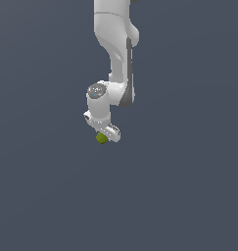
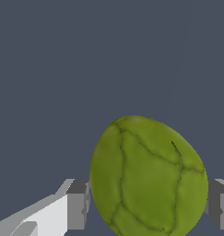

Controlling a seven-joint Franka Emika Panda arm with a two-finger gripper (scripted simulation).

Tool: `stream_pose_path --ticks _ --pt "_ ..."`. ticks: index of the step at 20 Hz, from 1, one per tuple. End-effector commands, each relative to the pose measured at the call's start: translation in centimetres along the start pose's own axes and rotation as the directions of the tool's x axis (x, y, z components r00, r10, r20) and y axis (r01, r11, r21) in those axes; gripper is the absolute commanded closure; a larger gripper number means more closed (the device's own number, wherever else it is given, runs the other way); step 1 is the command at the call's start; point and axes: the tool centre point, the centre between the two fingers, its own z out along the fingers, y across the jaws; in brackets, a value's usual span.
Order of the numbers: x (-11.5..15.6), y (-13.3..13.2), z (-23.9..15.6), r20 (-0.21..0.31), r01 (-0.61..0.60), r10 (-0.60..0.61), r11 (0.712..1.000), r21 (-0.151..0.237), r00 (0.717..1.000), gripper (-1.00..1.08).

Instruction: Pick up the object and move it to a goal position.

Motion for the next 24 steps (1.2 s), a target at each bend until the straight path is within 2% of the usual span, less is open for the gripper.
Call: stream_pose_path --ticks 1,11,24 --pt "-0.1 -0.3 -0.5 -0.002 0.001 -0.001 1.0 0.001 1.0 1.08" --pt "-1.8 -3.3 -5.8 -0.002 0.0 0.0 1.0 0.001 1.0 1.08" --pt "-5.9 -10.6 -18.7 -0.004 -0.002 0.002 1.0 -0.002 1.0 1.08"
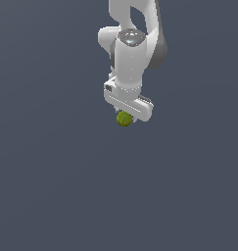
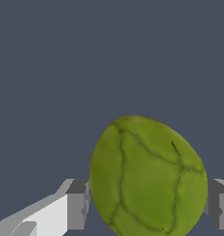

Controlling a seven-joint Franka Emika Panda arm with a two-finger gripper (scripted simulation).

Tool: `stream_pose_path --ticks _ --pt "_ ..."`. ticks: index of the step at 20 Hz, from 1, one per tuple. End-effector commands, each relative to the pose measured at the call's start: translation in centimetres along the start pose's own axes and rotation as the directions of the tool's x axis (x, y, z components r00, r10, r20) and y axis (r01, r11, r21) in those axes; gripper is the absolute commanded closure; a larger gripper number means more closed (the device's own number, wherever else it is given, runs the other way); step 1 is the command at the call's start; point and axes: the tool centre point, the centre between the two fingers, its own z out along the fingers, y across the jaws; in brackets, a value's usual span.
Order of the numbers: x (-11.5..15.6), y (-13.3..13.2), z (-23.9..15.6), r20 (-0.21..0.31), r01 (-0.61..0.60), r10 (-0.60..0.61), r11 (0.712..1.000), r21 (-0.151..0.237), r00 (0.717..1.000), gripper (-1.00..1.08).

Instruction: Pick up the object and move it to a goal position.

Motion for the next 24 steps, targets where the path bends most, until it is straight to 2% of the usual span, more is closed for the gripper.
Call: stream_pose_path --ticks 1,14,24 --pt "-0.8 -1.4 -2.7 -0.002 -0.001 0.001 1.0 0.0 1.0 1.08" --pt "-4.6 -8.9 -15.3 -0.001 0.0 0.0 1.0 0.001 1.0 1.08" --pt "-6.3 -12.9 -21.8 0.001 0.001 -0.001 1.0 0.002 1.0 1.08"
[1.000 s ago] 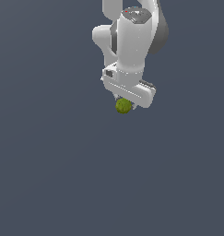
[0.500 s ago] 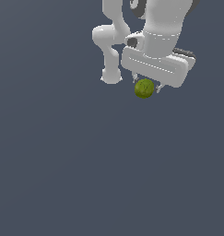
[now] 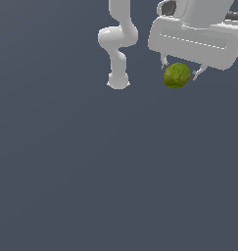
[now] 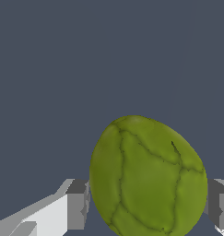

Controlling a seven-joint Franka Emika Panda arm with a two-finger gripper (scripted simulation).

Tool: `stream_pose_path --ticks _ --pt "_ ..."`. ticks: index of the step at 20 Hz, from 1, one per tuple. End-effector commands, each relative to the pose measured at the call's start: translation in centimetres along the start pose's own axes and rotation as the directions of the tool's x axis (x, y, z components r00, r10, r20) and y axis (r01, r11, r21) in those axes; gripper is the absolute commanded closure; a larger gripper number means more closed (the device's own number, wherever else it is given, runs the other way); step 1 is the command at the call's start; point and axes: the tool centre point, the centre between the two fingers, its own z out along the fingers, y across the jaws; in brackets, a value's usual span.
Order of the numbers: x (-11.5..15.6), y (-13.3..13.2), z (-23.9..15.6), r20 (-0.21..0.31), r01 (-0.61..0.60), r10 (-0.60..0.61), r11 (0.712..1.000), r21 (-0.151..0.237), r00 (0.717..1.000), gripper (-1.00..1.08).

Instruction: Pick up the object and move it to a goal position.

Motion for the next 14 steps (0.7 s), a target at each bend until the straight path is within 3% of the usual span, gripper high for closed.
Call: stream_pose_path --ticks 1,14 --pt "-0.3 -0.7 -1.3 -0.001 -0.001 0.001 1.0 0.001 1.0 1.08" --pt "-0.8 -2.3 -3.5 0.0 0.0 0.0 1.0 0.002 1.0 1.08"
